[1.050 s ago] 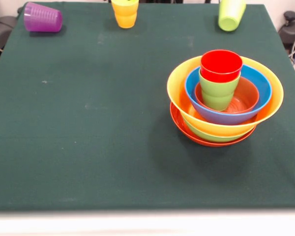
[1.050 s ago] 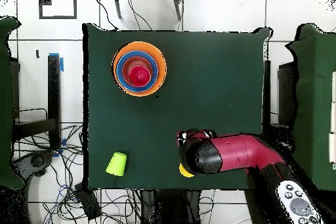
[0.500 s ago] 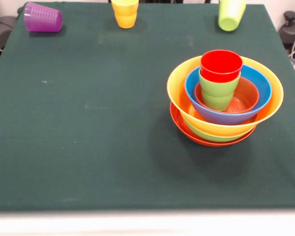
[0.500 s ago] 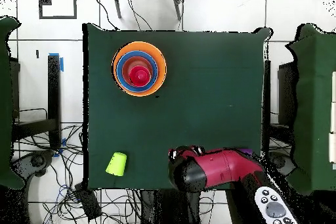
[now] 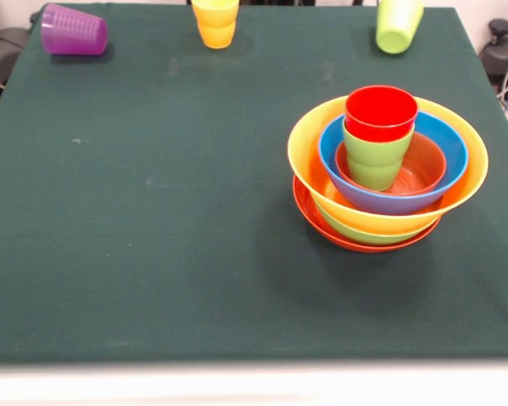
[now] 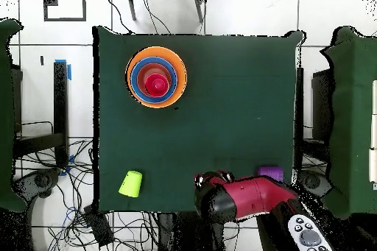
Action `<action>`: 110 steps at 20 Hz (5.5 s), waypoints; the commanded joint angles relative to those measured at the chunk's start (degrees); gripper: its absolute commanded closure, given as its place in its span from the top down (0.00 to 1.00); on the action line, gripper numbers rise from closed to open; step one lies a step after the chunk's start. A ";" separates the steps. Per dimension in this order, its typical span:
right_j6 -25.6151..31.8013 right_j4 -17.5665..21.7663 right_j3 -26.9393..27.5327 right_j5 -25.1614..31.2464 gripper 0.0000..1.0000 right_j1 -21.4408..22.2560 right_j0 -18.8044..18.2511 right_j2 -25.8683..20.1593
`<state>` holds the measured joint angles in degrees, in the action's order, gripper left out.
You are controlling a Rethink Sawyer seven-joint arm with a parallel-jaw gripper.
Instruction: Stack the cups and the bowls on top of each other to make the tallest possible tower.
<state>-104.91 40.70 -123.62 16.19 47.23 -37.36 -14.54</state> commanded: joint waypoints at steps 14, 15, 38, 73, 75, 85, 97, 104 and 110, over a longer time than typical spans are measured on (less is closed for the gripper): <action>-5.34 2.58 0.24 -5.56 1.00 -7.24 5.72 5.27; -5.25 2.62 0.33 -5.59 1.00 -7.30 5.71 5.31; -4.64 2.77 6.33 -14.18 0.00 -12.63 10.13 11.40; -2.11 -1.93 8.79 -6.94 1.00 -8.27 9.25 6.12; -1.77 -2.32 8.30 -6.13 1.00 -7.35 8.96 5.61; 6.31 -13.76 4.96 10.08 1.00 7.09 3.48 -5.13; -0.20 -10.54 7.71 9.07 1.00 3.36 7.95 -2.49; -7.15 -12.82 16.89 11.56 1.00 -0.71 15.27 2.54; -10.19 -17.03 28.62 18.50 1.00 -5.12 19.67 6.09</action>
<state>-104.91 26.41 -106.92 25.43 48.24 -20.37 -10.17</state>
